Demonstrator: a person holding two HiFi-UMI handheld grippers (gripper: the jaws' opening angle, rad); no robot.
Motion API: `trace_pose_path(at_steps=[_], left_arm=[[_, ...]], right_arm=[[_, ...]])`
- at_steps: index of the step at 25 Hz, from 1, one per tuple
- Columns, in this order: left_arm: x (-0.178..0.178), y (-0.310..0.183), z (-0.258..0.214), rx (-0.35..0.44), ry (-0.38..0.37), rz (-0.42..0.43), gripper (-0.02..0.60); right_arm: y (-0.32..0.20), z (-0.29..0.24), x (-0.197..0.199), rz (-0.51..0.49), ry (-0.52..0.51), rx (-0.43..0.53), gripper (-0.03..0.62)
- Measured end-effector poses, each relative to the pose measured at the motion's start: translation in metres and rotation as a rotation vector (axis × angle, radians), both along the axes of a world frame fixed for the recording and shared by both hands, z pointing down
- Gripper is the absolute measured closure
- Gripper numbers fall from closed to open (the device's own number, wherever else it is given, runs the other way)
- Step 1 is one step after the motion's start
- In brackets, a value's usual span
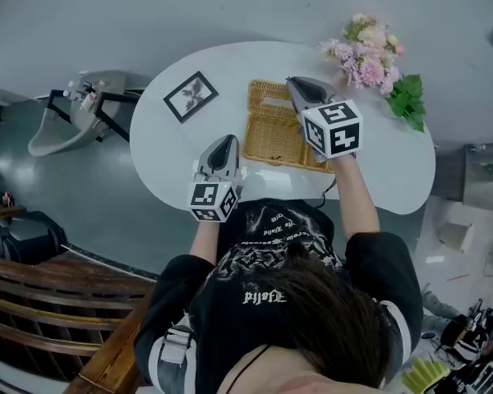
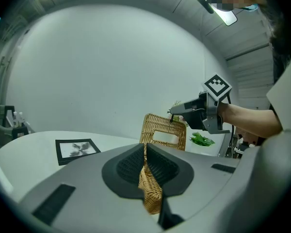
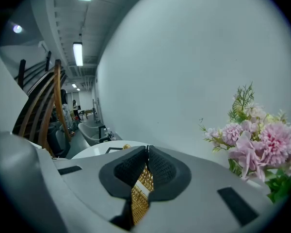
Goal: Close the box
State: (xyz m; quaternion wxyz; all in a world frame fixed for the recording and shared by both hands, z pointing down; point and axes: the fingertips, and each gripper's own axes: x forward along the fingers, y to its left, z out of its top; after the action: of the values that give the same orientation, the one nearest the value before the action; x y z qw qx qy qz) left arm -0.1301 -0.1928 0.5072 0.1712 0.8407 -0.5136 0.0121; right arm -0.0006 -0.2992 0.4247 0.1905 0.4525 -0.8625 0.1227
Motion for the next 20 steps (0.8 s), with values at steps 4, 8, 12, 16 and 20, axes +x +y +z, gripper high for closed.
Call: trace_pose_path(at_steps=[4, 8, 12, 16, 20], left_arm=[[-0.002, 0.001, 0.000, 0.003, -0.002, 0.013, 0.549], [-0.002, 0.000, 0.000, -0.002, 0.008, 0.037, 0.549], [-0.003, 0.001, 0.002, -0.004, 0.009, 0.064, 0.549], [-0.006, 0.001, 0.004, -0.008, -0.005, 0.090, 0.549], [-0.010, -0.001, 0.004, -0.009, 0.001, 0.091, 0.549]], right_arm=[[0.012, -0.002, -0.004, -0.008, -0.004, 0.007, 0.549], [0.023, -0.004, -0.005, -0.014, -0.021, -0.012, 0.549], [0.036, -0.005, -0.009, -0.030, -0.005, -0.007, 0.549], [0.052, -0.004, -0.013, -0.048, 0.013, -0.008, 0.549], [0.064, -0.002, -0.016, -0.060, 0.027, -0.011, 0.549]])
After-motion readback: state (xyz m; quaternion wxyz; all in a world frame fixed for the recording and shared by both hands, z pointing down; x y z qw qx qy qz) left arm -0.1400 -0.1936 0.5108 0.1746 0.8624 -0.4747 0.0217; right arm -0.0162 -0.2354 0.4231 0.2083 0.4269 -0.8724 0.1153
